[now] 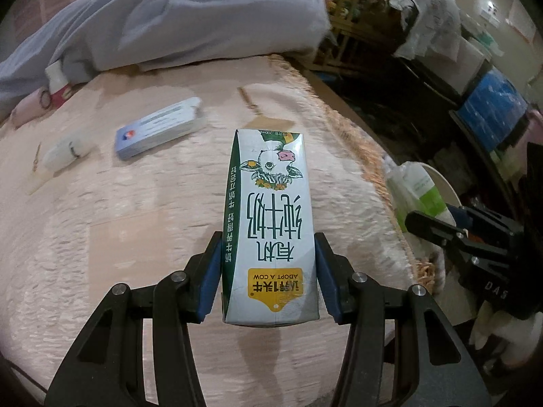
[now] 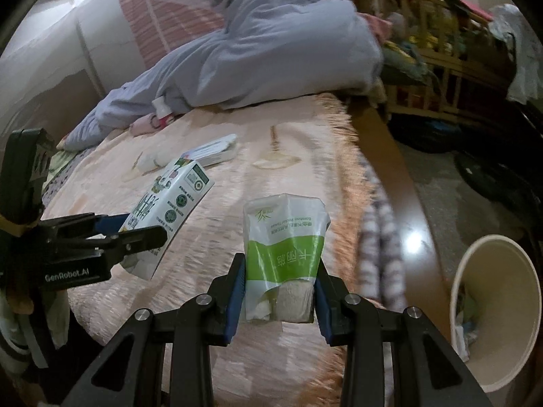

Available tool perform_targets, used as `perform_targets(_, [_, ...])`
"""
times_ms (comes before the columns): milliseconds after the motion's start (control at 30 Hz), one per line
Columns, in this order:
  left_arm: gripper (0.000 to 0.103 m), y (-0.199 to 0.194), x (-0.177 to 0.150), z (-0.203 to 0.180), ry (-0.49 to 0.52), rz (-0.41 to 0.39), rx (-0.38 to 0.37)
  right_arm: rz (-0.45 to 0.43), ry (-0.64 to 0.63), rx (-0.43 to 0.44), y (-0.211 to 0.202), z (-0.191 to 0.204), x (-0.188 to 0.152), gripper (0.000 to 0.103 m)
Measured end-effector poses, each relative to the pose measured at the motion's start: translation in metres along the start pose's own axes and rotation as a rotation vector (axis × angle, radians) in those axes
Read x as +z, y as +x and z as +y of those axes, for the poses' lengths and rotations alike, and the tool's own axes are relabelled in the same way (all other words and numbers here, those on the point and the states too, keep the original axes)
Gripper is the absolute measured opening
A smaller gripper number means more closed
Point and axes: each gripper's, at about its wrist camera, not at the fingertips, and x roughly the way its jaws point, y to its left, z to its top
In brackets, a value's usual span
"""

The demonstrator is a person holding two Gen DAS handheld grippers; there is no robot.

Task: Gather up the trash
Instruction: 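Carry the green-white packet and milk carton over the white bucket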

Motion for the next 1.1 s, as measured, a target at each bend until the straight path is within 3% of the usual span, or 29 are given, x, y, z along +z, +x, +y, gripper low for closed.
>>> perform_targets(1100, [0.049, 0.060, 0.031, -0.171, 0.194, 0.048, -0.136, -0.036, 0.216, -0.226, -0.075, -0.163, -0.040, 0.035])
